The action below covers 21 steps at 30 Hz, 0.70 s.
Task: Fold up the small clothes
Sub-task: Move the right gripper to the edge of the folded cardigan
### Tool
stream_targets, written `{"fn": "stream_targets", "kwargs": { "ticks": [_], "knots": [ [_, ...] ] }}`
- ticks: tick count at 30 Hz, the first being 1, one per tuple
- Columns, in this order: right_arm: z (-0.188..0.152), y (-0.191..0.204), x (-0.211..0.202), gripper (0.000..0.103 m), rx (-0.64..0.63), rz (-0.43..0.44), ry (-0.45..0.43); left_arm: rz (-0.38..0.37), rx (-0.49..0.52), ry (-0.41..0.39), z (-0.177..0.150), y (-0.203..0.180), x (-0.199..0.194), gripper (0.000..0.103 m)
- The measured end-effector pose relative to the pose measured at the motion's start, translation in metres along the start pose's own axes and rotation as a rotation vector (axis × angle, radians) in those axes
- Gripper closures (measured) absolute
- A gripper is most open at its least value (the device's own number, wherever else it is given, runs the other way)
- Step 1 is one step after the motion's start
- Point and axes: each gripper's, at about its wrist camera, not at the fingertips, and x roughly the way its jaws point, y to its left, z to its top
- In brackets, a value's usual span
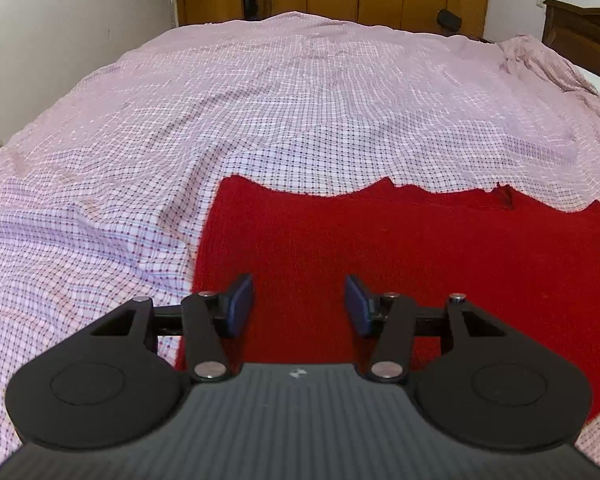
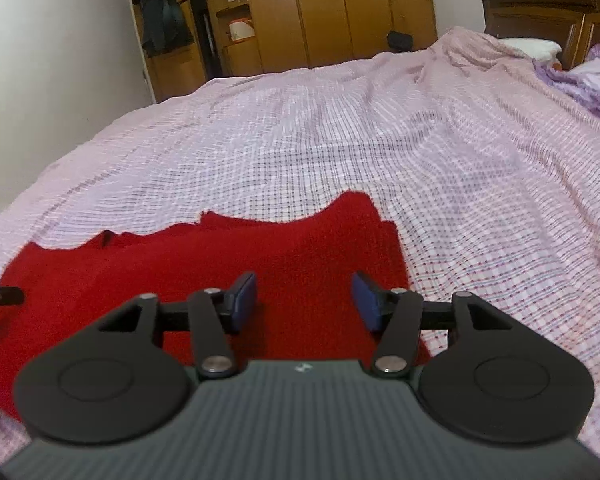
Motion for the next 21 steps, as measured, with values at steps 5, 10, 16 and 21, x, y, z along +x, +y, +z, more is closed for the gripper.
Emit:
{"fn": "stream_targets", "kwargs": {
  "ticks": [5, 10, 16, 21],
  "knots": [
    [0.002, 0.001, -0.027, 0.036, 0.013, 0.008, -0.026, -0.010, -0.022, 0.004, -0.002, 0.005, -0.017, 0.046],
    [-0.006, 0.002, -0.055, 0.034, 0.027, -0.011, -0.045, 0.002, -0.002, -0.001, -0.006, 0.004, -0.037, 0.046],
    [-0.019, 0.000, -0.077, 0.034, 0.078, -0.003, -0.025, -0.016, 0.031, 0.017, -0.014, 0.000, -0.059, 0.046],
    [-0.027, 0.003, -0.090, 0.034, 0.096, -0.001, -0.014, -0.028, 0.028, 0.020, -0.024, -0.001, -0.075, 0.046]
  ]
}}
